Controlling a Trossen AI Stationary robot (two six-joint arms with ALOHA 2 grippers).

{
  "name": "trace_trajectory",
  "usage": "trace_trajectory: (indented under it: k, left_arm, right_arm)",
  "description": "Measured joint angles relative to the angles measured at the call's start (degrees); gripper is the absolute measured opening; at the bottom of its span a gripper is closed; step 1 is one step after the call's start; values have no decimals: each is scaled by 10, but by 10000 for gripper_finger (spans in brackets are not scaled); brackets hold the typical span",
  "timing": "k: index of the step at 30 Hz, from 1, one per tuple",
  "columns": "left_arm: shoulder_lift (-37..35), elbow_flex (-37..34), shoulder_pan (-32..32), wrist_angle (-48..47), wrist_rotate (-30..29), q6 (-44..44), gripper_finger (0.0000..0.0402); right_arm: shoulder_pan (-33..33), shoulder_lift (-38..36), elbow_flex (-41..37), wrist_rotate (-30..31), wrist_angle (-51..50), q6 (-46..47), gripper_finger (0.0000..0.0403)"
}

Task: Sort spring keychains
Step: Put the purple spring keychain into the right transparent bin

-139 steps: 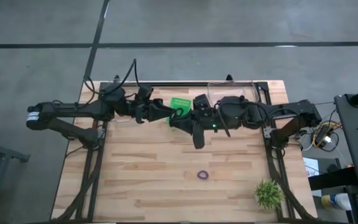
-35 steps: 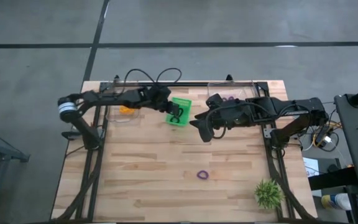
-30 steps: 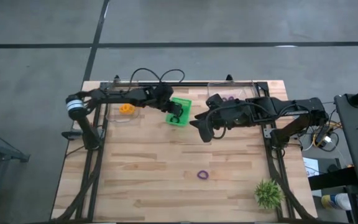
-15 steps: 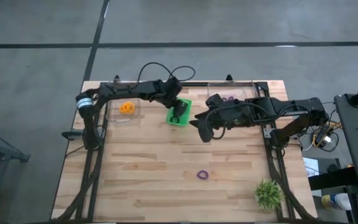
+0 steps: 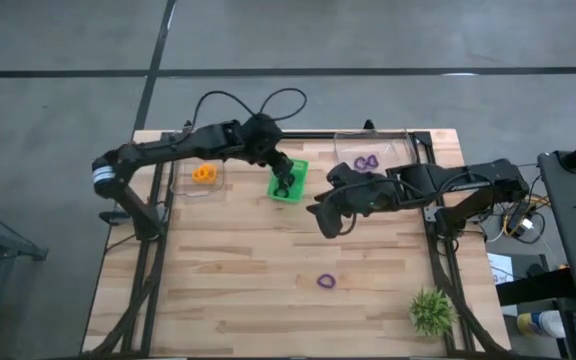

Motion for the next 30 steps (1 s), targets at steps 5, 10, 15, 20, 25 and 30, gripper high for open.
trace_trajectory:
  k: [5, 10, 15, 20, 25, 30]
  left_arm:
    - [-48, -5, -11, -17, -21, 0, 181]
    - [-90, -7, -22, -16, -20, -7, 181]
    - [-131, -7, -38, -15, -20, -16, 181]
    - [-164, -7, -59, -16, -20, -20, 181]
    - [-195, -7, -76, -11, -20, -39, 181]
    - [-226, -4, -89, 6, -13, -60, 181]
  right_arm:
    - [9, 0, -13, -15, -2, 8, 187]
    - [12, 0, -32, -16, -2, 19, 187]
    - [12, 0, -58, -28, -1, 51, 187]
    - [12, 0, -99, -50, -3, 82, 187]
    - [12, 0, -143, -85, -1, 118, 187]
    - [14, 1, -181, -121, 11, 148, 187]
